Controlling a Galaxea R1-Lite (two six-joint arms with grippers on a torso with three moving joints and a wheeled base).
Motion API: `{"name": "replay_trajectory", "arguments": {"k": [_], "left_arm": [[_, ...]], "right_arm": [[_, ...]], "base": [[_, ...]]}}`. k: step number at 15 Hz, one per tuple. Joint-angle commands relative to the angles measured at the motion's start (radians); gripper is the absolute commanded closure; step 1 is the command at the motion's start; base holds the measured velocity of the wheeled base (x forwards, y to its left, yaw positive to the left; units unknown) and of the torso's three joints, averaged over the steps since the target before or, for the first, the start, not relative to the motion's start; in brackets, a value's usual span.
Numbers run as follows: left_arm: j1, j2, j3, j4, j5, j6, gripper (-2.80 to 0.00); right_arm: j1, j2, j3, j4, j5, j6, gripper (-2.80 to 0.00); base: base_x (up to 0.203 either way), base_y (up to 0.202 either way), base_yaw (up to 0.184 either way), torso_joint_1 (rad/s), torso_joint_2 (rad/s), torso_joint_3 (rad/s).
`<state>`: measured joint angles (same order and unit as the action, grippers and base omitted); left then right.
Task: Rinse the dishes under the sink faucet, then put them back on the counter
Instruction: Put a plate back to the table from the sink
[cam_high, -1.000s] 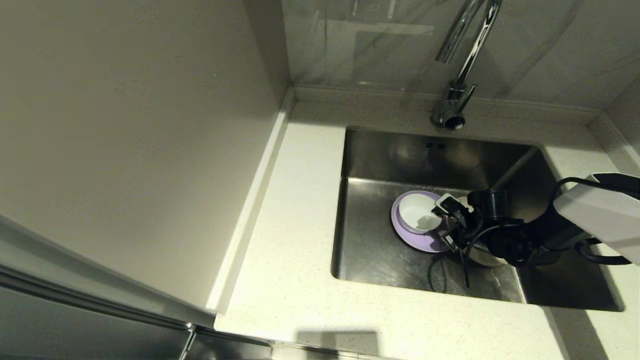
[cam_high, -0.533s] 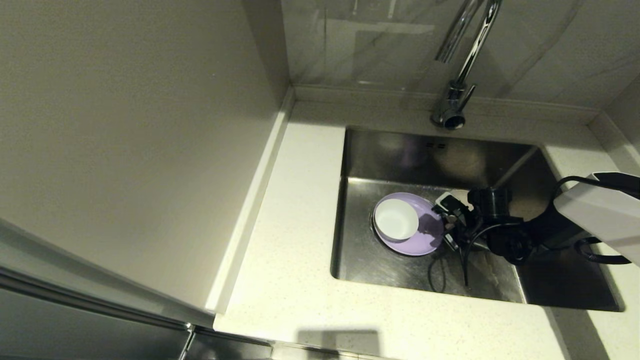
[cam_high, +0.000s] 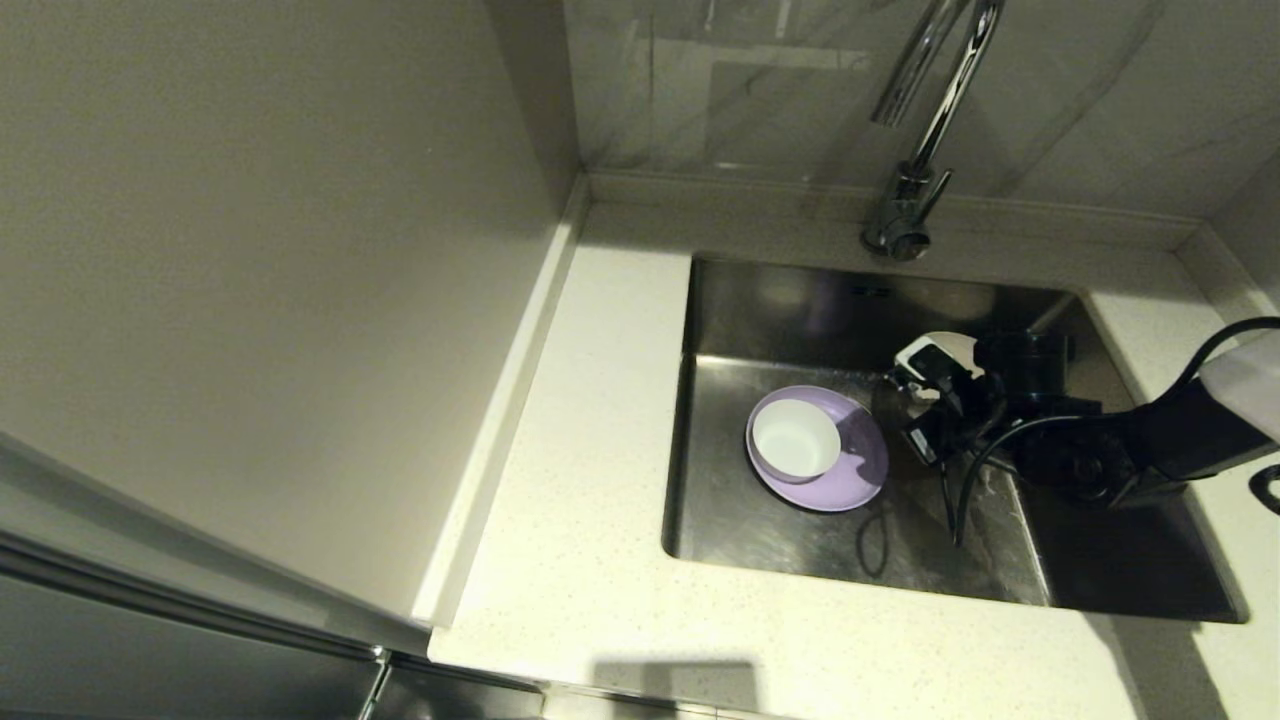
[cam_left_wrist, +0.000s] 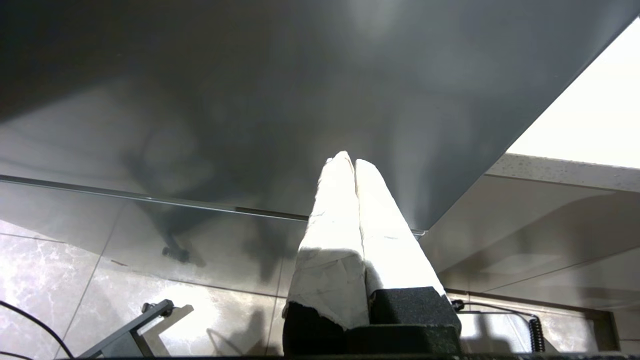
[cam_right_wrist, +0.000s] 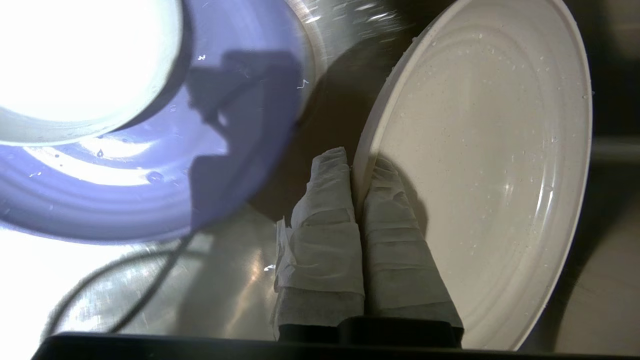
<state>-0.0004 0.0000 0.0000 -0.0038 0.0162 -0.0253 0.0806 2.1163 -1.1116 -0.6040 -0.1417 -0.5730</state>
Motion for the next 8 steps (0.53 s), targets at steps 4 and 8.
{"name": "replay_trajectory", "arguments": {"k": [4, 8], "left_arm": [[0.0, -0.003, 0.0, -0.001, 0.001, 0.001, 0.0], [0.0, -0.003, 0.0, -0.001, 0.001, -0.001, 0.0]], "right_arm": [[0.007, -0.288, 0.148, 0.016, 0.0, -0.002, 0.0], [0.015, -0.476, 0.26, 0.038, 0.004, -0.003, 0.0]], "base": [[0.0, 0.0, 0.0, 0.0, 0.0, 0.0], [0.0, 0.0, 0.0, 0.0, 0.0, 0.0]]}}
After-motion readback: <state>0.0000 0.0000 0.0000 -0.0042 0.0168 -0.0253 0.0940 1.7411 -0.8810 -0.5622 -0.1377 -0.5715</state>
